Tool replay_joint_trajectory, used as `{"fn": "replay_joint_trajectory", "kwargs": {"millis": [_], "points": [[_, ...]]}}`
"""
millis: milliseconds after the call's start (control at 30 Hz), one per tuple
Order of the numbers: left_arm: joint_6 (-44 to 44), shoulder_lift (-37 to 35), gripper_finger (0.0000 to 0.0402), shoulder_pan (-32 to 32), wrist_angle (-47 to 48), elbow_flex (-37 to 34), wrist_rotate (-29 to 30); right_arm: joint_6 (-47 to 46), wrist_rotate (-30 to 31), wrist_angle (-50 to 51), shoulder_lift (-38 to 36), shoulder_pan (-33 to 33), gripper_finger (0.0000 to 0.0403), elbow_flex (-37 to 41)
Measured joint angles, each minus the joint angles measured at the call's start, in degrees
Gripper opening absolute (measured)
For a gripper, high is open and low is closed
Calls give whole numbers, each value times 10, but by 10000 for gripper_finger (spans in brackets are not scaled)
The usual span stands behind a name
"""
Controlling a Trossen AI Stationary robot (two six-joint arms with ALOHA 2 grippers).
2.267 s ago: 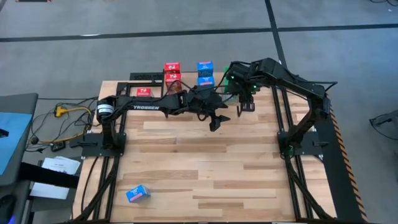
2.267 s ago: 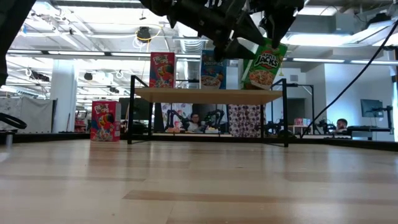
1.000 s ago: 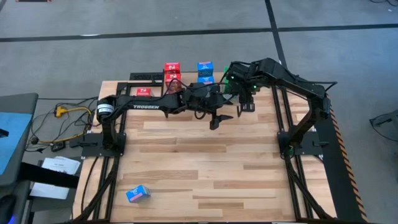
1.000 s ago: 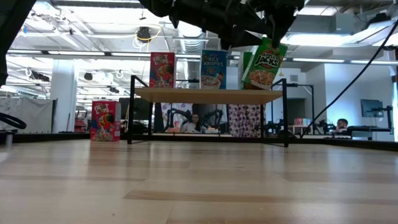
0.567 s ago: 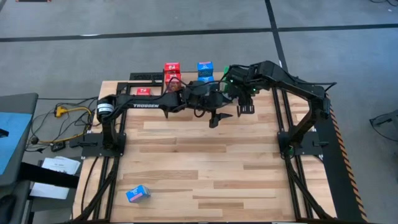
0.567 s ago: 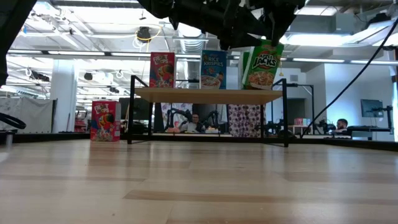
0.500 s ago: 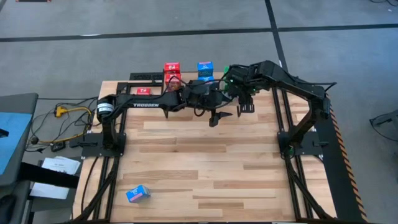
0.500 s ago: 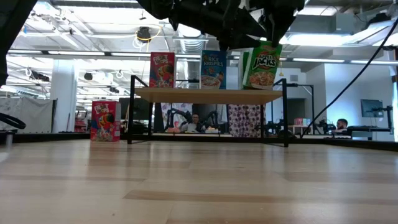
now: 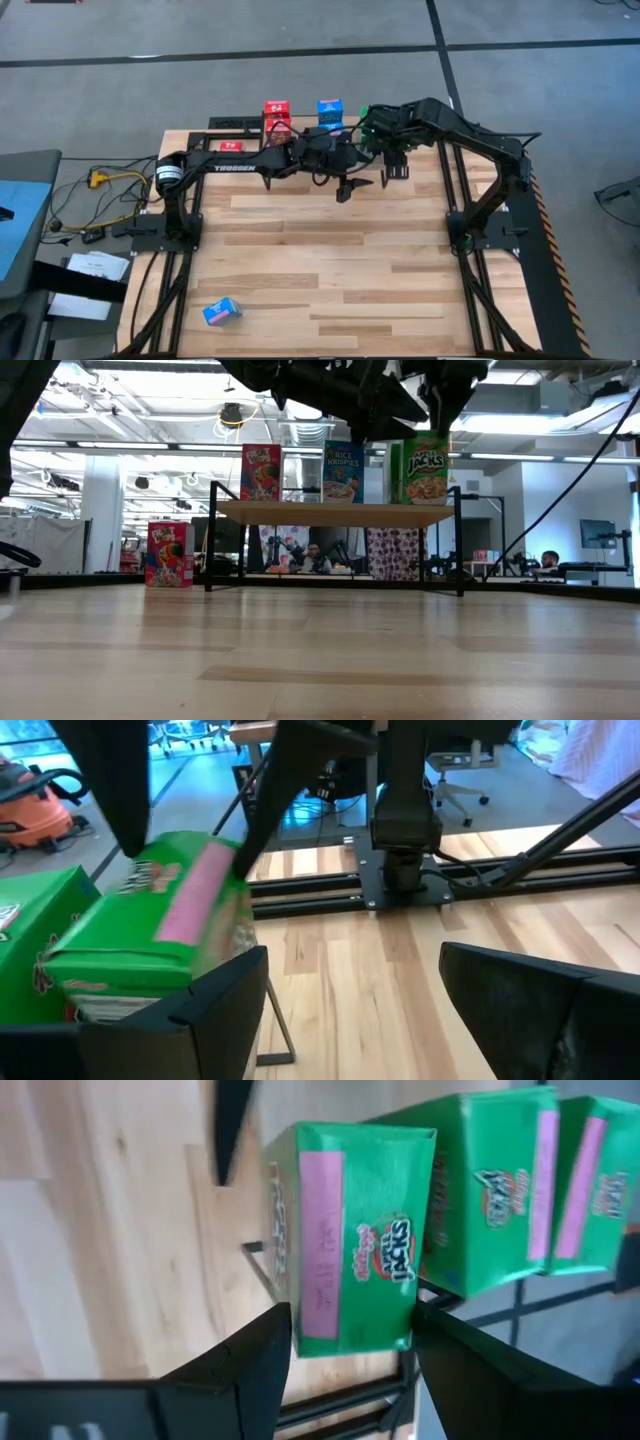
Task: Stack cereal on shelf
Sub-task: Put the green cereal box on the shelf aligned with the other green cereal box
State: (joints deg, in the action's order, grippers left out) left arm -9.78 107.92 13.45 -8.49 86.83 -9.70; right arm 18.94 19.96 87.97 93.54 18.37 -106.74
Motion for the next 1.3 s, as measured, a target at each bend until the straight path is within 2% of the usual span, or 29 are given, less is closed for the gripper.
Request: {"fn": "replay_joint_trajectory", "kwargs": {"millis": [533, 700, 1300], "points": [[1, 0, 286, 0, -1, 0, -5, 6, 13, -16, 0, 11, 235, 0], [10, 0, 286, 0, 0, 0, -5, 6, 47, -14, -1, 7, 235, -1], [11, -1, 286, 0, 0, 0, -5, -26, 40, 21, -9, 9, 235, -71]]}}
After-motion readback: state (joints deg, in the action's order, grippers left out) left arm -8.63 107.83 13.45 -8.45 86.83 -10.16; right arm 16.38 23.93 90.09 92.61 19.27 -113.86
